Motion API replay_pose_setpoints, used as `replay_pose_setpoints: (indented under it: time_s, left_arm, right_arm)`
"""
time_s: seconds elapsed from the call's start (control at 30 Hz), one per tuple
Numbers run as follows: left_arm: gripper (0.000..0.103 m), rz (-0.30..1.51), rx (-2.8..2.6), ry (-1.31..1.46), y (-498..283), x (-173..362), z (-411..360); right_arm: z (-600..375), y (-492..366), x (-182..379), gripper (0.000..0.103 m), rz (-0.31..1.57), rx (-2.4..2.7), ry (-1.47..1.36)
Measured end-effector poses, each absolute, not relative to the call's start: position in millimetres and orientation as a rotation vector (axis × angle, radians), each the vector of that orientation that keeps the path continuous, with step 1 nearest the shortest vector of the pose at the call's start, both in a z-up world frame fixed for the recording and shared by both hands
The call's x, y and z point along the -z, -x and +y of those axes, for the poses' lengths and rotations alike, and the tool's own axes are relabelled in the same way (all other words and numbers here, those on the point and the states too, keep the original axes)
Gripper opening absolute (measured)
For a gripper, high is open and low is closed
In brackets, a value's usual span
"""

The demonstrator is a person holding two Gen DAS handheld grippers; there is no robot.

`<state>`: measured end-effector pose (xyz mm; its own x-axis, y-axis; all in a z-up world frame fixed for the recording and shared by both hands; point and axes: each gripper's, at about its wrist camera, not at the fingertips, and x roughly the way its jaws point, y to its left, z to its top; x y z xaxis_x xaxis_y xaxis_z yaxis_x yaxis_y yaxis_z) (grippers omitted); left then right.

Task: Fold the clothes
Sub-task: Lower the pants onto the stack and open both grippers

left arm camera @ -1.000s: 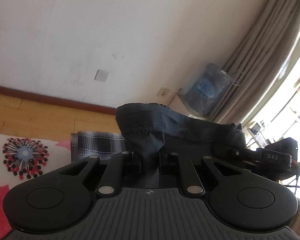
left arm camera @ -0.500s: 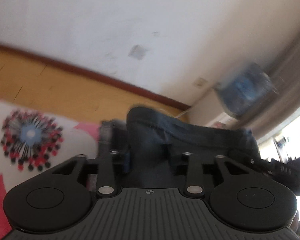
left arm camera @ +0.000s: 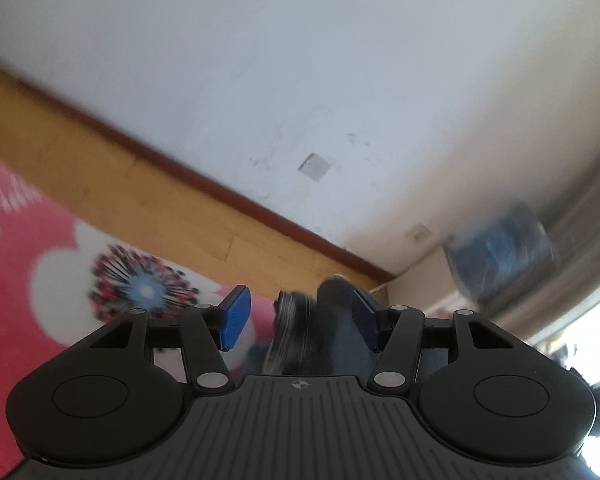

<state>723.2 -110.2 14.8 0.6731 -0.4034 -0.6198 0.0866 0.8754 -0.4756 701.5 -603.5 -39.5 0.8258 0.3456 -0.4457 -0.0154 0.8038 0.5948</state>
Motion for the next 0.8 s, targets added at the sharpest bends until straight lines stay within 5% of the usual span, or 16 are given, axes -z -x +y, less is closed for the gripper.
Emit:
replay_pose_setpoints:
  time_s: [0.1,0.6,0.8]
  left_arm:
    - [0.056,0.777,0.295,0.419,-678.5,-22.0,-88.5]
    - [0.07,0.857,0.09,0.308,-462.7,-71.2,-36.1]
    - [0.1,0.737,0.171,0.229,-417.8,-130.9,0.1]
  right_arm:
    - [-595.5,-648.3,18.5,0.047,0.557,-0.184,-0.503]
    - [-357.8,-469.4,-23.3,0.045,1.012,-0.425,-0.308]
    - [-289.6,-446.7,-62.5,0.046,1.116,-0.36,-0.354]
